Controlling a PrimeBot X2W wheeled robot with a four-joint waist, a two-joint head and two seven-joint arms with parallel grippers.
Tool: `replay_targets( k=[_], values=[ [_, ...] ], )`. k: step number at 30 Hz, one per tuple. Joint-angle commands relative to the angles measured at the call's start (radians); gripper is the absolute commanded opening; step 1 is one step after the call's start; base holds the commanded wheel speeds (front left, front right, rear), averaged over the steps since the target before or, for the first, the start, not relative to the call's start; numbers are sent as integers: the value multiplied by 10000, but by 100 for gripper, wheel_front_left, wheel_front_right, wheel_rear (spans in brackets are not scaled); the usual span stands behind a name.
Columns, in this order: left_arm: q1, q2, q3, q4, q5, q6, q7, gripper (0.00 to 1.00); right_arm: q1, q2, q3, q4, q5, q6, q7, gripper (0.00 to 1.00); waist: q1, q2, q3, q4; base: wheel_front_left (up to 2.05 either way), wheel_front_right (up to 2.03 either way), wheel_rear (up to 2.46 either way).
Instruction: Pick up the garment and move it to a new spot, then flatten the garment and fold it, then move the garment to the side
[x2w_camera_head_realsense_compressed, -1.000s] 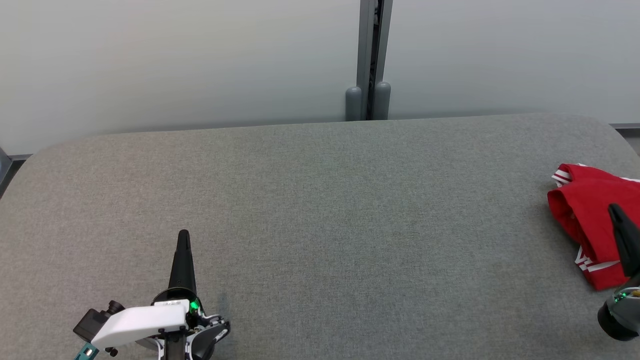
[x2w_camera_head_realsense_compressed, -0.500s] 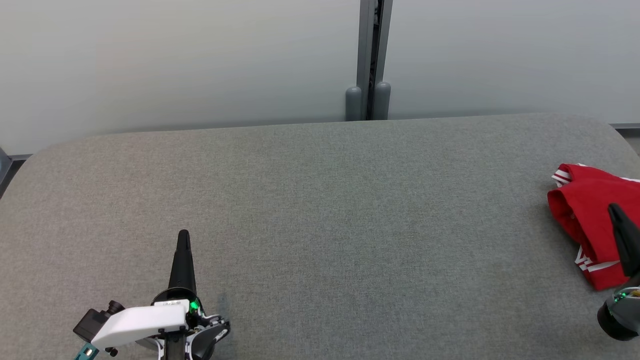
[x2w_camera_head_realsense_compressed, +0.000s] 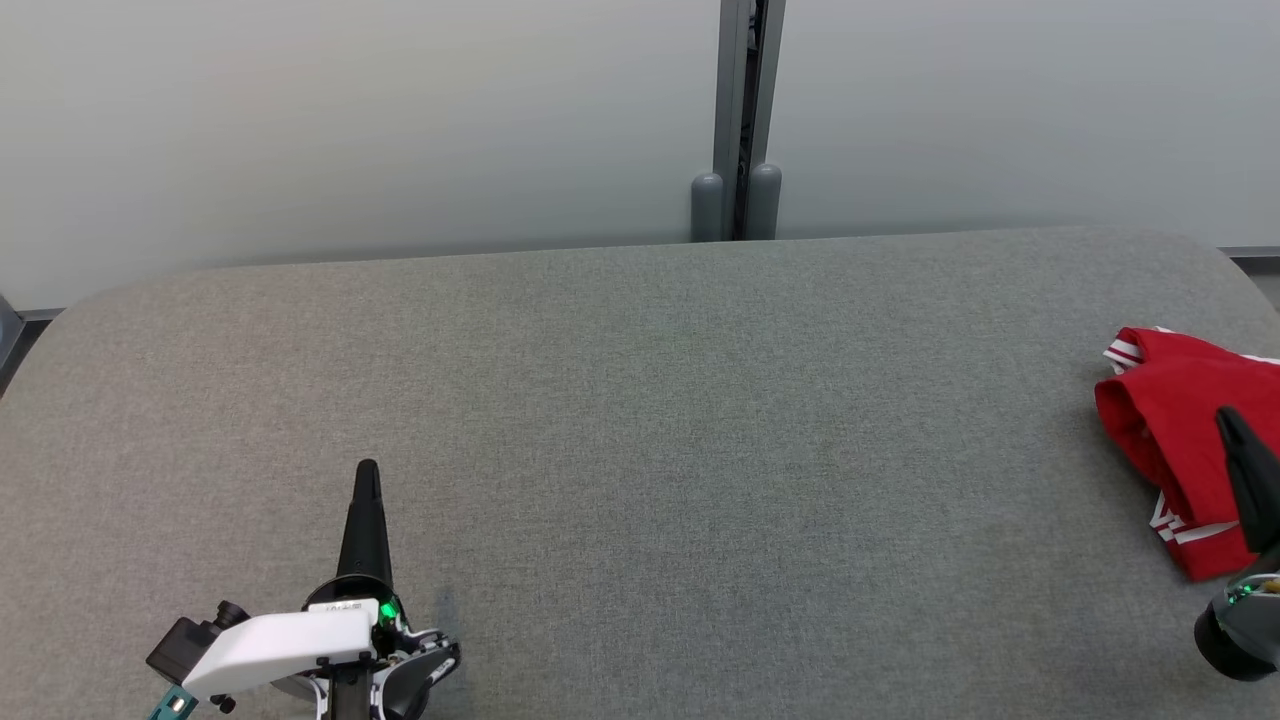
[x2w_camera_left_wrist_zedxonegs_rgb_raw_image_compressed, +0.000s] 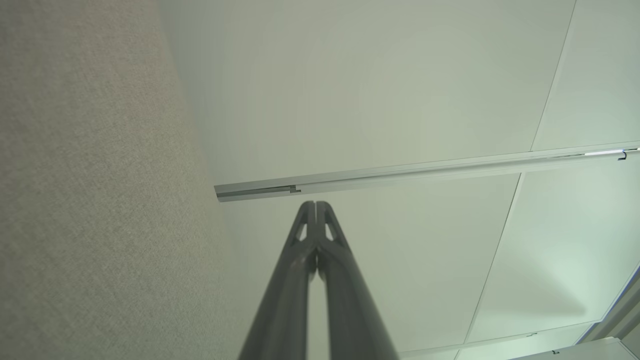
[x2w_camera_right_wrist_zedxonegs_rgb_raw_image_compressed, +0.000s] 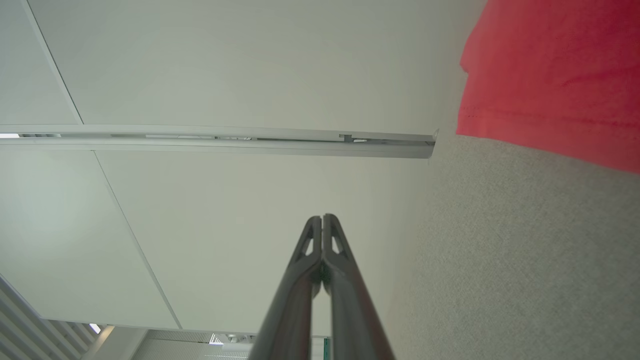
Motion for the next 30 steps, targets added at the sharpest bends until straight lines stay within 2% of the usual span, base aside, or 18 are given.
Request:
replay_targets(
  k=[1, 30],
  values=[
    [-135, 21, 32, 24, -72, -48, -5, 0, 61, -65, -28, -14, 49, 25, -5, 0, 0, 0, 0, 0, 0, 0, 0],
    [-136, 21, 32, 24, -73, -47, -5, 0, 72, -78, -1, -14, 57, 25, -31, 0, 0, 0, 0, 0, 0, 0, 0]
  ],
)
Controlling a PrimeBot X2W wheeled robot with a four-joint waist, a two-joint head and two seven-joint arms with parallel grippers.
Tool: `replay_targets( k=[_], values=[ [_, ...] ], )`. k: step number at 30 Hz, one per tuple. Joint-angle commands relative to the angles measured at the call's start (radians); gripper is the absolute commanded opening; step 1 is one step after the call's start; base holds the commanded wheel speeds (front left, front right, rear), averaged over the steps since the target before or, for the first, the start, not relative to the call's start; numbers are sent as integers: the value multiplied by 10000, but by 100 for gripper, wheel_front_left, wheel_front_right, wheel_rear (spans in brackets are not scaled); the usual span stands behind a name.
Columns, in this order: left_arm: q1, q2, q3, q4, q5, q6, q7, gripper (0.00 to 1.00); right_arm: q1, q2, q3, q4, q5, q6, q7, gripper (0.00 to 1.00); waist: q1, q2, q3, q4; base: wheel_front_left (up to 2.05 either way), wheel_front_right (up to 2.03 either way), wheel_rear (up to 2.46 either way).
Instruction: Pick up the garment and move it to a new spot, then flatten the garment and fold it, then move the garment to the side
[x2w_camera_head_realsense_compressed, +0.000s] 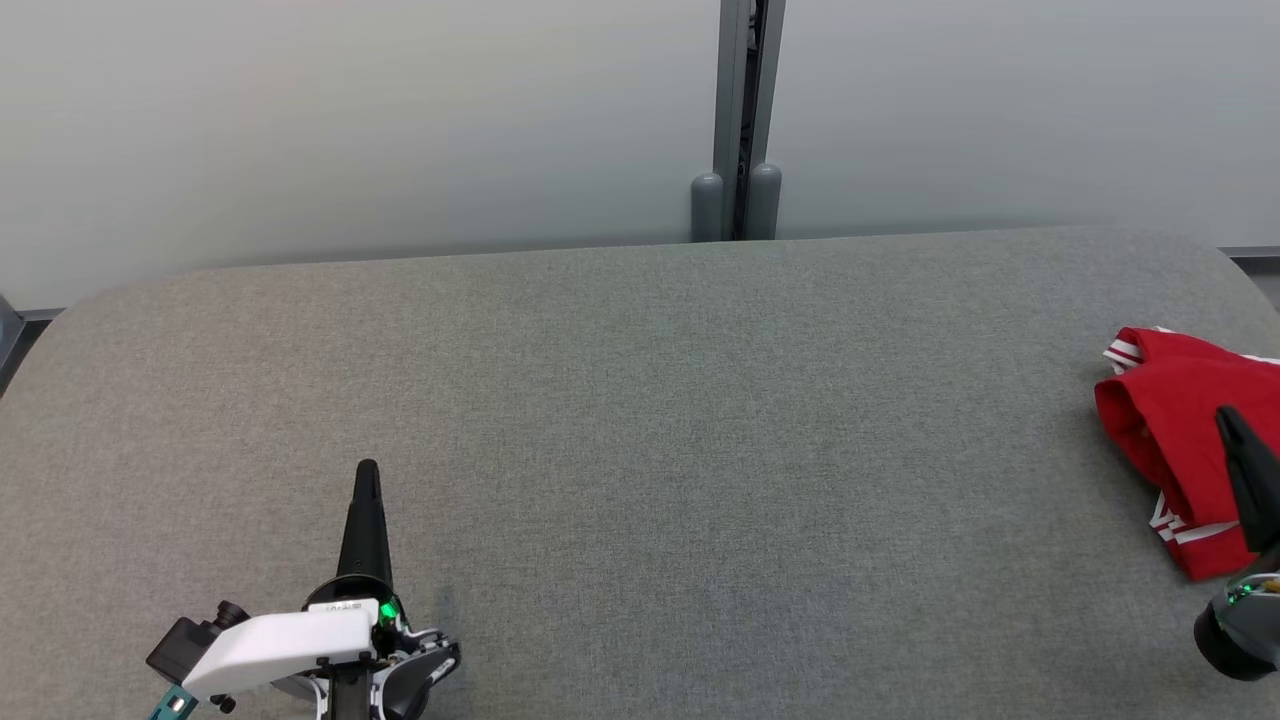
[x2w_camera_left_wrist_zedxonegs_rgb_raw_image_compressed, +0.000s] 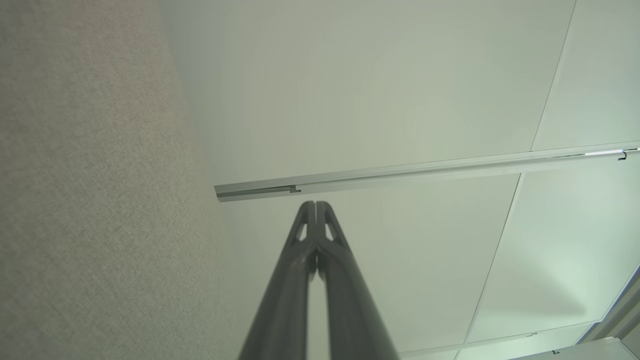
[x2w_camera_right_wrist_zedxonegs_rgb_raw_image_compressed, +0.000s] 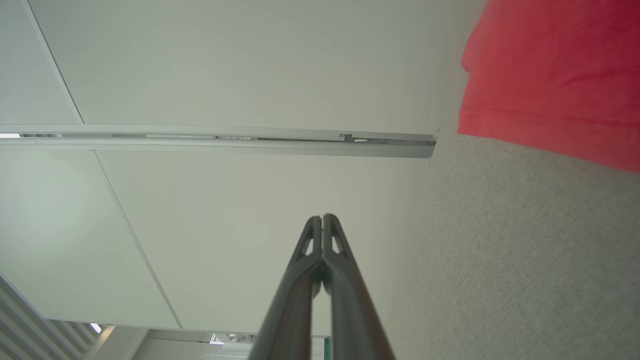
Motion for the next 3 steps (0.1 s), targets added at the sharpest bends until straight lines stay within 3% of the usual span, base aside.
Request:
replay_targets(
  k=[1, 3],
  values=[
    [-136, 21, 32, 24, -73, -45, -5, 0, 72, -64, -27, -14, 18, 25, -26, 0, 0, -1, 0, 0, 0, 0, 0],
    [-136, 21, 32, 24, -73, -45, -5, 0, 73, -64, -25, -13, 21, 25, -28, 0, 0, -1, 0, 0, 0, 0, 0]
  ],
)
